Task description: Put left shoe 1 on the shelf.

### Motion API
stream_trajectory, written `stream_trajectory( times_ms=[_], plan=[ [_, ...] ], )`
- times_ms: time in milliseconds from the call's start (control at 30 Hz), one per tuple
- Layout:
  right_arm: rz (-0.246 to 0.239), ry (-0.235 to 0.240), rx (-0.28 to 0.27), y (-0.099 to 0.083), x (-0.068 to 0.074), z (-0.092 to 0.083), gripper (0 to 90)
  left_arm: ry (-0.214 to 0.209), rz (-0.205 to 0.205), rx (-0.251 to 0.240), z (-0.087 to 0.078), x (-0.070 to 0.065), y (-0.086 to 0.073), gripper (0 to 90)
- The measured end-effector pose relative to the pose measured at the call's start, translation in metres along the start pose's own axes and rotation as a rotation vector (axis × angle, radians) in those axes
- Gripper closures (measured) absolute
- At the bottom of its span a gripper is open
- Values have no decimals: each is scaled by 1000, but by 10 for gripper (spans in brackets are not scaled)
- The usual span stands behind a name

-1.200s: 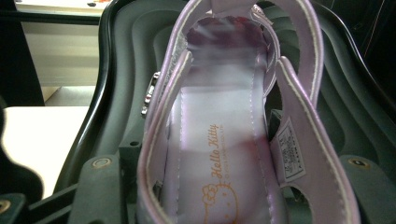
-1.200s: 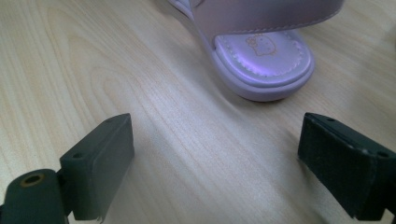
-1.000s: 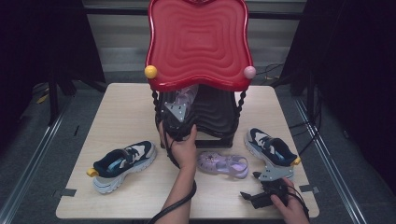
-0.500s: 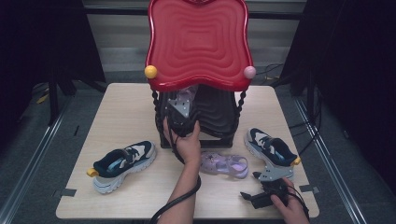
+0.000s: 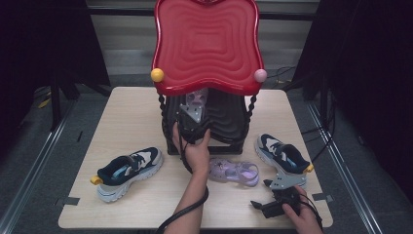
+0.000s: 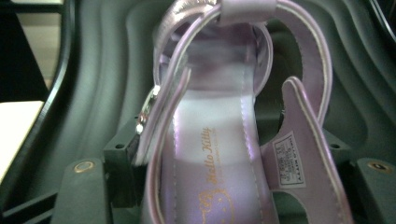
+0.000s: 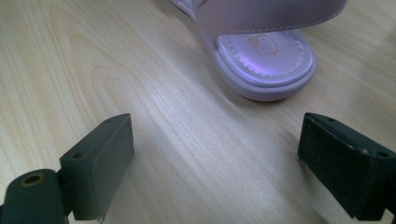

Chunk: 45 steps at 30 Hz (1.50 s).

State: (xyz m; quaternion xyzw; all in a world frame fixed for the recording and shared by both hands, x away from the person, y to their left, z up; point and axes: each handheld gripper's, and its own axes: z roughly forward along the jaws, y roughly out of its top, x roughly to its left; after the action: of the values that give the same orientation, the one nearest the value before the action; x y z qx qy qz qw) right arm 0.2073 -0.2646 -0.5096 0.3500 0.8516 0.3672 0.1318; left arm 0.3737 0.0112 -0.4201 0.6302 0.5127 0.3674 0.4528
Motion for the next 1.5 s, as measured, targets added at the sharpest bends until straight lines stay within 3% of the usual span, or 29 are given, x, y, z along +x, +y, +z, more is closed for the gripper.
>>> stream_trajectory(
  times_ms=[300,600,833,1100,1333,1500],
  plan=[
    [0,0,0,0,0,0,102,-50,43,39,-4,6,2,264],
    [2,0,1,0,0,0,102,-32,69,58,-6,6,4,345],
    [0,0,0,0,0,0,102,-22,23,11,-9,5,1,372],
    [0,0,0,0,0,0,102,-3,-24,-56,-9,5,9,378],
    [-1,0,-1,0,0,0,102,25,-23,-79,-1,3,8,377],
    [0,0,0,0,0,0,102,21,-24,-80,1,1,1,365]
  ],
)
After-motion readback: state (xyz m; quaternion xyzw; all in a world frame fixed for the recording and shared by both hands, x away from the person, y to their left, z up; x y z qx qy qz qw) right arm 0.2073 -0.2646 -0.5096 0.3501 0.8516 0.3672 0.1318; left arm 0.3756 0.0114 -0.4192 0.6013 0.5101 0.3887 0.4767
